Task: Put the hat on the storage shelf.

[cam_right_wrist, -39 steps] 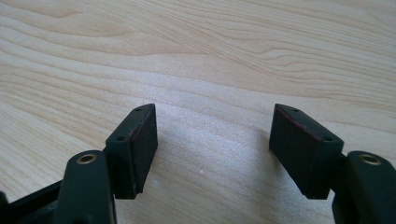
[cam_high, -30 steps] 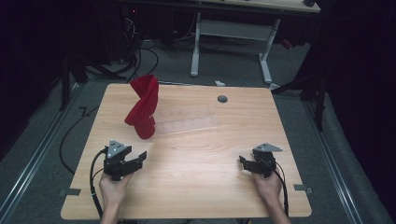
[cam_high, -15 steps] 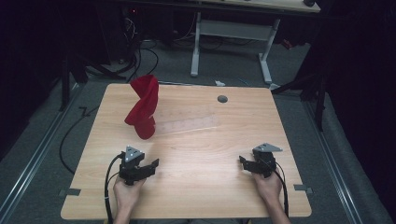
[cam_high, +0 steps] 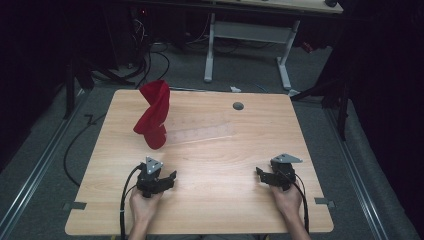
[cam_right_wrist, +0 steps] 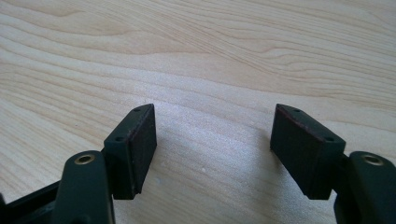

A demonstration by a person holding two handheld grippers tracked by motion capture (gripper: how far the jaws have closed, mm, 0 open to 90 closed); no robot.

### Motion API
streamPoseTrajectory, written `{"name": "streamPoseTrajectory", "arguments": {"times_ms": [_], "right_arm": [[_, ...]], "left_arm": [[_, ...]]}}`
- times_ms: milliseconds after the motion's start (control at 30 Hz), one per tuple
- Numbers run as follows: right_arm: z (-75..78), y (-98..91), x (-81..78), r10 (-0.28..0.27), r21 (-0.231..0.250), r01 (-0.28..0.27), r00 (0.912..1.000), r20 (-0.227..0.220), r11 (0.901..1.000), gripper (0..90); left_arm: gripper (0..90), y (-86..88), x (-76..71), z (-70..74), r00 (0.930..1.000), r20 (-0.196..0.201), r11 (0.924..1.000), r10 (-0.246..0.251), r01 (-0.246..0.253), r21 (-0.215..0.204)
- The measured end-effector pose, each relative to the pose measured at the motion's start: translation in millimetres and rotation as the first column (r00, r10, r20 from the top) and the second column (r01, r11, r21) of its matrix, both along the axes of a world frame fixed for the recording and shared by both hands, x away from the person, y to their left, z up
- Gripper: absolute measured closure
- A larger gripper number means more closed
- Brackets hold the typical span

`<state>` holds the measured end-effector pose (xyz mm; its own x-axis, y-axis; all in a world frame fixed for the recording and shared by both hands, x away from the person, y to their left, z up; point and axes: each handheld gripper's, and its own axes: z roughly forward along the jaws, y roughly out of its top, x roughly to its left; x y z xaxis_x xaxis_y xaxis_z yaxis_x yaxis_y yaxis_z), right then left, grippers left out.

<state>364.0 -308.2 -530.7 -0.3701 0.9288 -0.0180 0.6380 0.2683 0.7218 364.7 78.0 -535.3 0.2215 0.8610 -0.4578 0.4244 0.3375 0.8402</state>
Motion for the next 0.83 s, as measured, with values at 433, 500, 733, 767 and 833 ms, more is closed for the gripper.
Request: {"name": "streamPoseTrajectory", "arguments": {"times_ms": [433,500,733,767,833], "right_arm": [[0.0,0.3,-0.2,-0.001,0.001,0.001,1.0000,-0.001,1.0000,31.6],[0.0,0.3,-0.2,-0.001,0.001,0.001,1.0000,-0.001,1.0000,31.6],[0.0,0.3,-0.1,0.000,0.000,0.000,1.0000,0.000,1.0000,31.5],[-0.1,0.3,-0.1,0.000,0.000,0.000,1.0000,0.000,1.0000,31.6],[0.0,0.3,-0.2,-0.002,0.002,0.002,1.0000,-0.002,1.0000,31.6]], "left_arm": [[33.9,-10.1,2.3,-10.7,0.9998,-0.017,0.9973,-0.006,0.008,0.073],[32.4,-10.5,2.2,-10.7,0.9997,-0.021,0.9975,-0.015,0.017,0.068],[29.8,-11.4,2.0,-10.9,0.9996,-0.022,0.9972,-0.017,0.019,0.072],[29.4,-11.5,1.9,-10.9,0.9996,-0.023,0.9972,-0.017,0.019,0.073],[28.1,-12.0,1.7,-10.9,0.9995,-0.026,0.9973,-0.017,0.019,0.071]]}}
